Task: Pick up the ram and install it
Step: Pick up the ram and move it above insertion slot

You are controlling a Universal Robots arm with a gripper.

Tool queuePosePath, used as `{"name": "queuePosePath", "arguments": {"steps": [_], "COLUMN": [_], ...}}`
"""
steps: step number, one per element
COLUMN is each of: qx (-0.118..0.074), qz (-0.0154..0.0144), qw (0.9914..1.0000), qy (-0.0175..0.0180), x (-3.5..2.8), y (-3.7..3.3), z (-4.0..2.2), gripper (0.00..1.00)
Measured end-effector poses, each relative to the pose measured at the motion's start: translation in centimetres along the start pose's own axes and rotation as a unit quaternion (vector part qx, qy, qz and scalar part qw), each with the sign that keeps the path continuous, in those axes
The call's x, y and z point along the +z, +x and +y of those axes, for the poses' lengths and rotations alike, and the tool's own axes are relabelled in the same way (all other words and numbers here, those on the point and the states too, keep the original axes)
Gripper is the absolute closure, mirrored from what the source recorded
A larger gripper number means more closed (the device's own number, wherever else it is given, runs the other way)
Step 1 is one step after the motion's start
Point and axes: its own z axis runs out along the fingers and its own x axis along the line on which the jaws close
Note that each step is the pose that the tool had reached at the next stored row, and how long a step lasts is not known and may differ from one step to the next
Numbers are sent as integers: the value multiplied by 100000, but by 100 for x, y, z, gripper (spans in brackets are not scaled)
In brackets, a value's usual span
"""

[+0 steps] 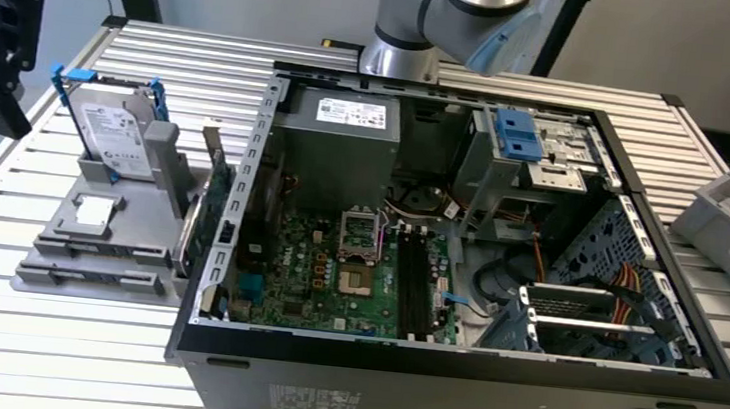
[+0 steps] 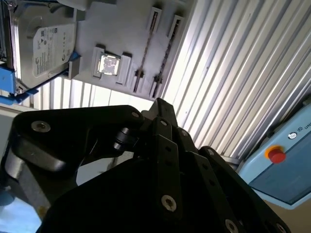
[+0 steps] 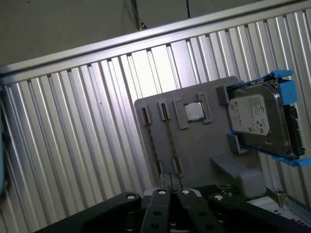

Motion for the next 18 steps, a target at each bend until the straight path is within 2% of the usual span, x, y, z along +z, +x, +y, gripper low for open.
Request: {"name": "queuePosePath", "arguments": {"steps": [3, 7, 11, 15, 18], "qx": [-1365, -3585, -5799, -7703, -9255], "qz": [-51, -55, -80, -46, -29], "qw": [99990, 99935, 99830, 99701, 99569], "qy": [293, 415, 632, 587, 544], "x": [-1, 0, 0, -1, 1], "y": [0, 0, 0, 0, 0], "z": [-1, 1, 0, 1, 1], "gripper": [100, 100, 100, 100, 100]}}
